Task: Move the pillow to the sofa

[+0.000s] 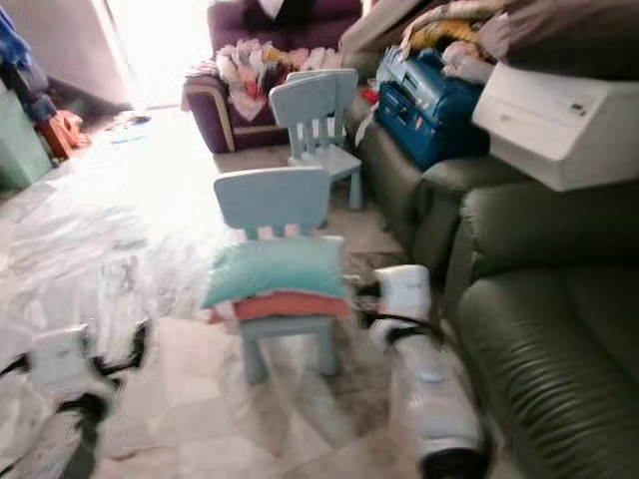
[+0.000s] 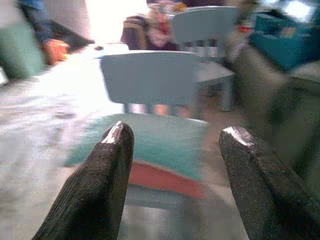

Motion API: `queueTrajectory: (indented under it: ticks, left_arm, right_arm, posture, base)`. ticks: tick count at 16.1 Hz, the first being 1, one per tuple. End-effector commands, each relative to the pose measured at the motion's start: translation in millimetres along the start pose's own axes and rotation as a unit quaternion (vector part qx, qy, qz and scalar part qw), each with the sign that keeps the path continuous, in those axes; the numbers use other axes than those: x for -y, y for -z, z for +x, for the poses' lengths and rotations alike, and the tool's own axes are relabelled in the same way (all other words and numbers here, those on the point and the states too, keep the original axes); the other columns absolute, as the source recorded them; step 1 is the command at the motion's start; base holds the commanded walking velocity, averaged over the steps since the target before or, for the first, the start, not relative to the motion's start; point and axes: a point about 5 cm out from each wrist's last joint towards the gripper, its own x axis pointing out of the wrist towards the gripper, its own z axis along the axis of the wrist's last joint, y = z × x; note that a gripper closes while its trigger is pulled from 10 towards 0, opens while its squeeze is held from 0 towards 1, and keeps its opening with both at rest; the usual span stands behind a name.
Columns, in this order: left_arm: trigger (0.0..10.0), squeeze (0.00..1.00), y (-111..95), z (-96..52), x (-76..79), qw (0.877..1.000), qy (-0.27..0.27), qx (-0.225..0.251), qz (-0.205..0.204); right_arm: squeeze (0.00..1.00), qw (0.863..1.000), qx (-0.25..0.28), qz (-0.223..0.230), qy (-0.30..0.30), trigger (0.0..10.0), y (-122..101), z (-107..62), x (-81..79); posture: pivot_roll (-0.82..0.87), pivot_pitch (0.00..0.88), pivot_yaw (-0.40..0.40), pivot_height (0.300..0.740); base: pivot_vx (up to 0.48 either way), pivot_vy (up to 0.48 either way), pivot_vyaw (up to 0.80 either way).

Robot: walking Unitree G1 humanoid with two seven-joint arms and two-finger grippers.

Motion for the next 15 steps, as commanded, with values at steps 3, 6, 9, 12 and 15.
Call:
queueTrajectory:
  ticks: [3, 6, 9, 12, 15]
  left_arm:
    - [10.0, 0.00, -4, 0.1, 3.5, 1.000, 0.014, 0.009, 0.018]
    - [10.0, 0.00, -8, 2.6, 6.9, 0.999, 0.016, 0.028, 0.015]
    - [10.0, 0.00, -17, 7.4, 7.0, 0.998, 0.017, 0.051, 0.012]
    - [10.0, 0.00, -13, 3.1, 6.1, 0.999, 0.014, 0.047, 0.008]
    - [10.0, 0.00, -11, 2.2, 6.2, 0.999, 0.016, 0.041, 0.009]
  right_arm:
    - [0.00, 1.000, 0.001, -0.004, 0.021, 10.0, 0, -2.0, 11.7]
    - [0.00, 1.000, 0.004, -0.007, 0.017, 10.0, -3, 1.0, 11.1]
    - [0.00, 1.000, 0.010, -0.012, 0.012, 10.0, -9, 6.0, 12.3]
    - [0.00, 1.000, 0.009, -0.014, 0.012, 10.0, -9, 4.1, 13.5]
    - [0.00, 0.999, -0.013, -0.018, 0.031, 10.0, 3, -11.7, 25.2]
  posture:
    - [-0.07, 0.000, 0.102, 0.740]
    - [-0.07, 0.000, 0.078, 0.740]
    - [-0.07, 0.000, 0.058, 0.740]
    - [-0.06, 0.000, 0.052, 0.740]
    - [-0.07, 0.000, 0.052, 0.740]
  base:
    - [0.000, 0.320, 0.00]
    - [0.000, 0.000, 0.00]
    - [0.000, 0.000, 0.00]
    - [0.000, 0.000, 0.00]
    - [0.000, 0.000, 0.00]
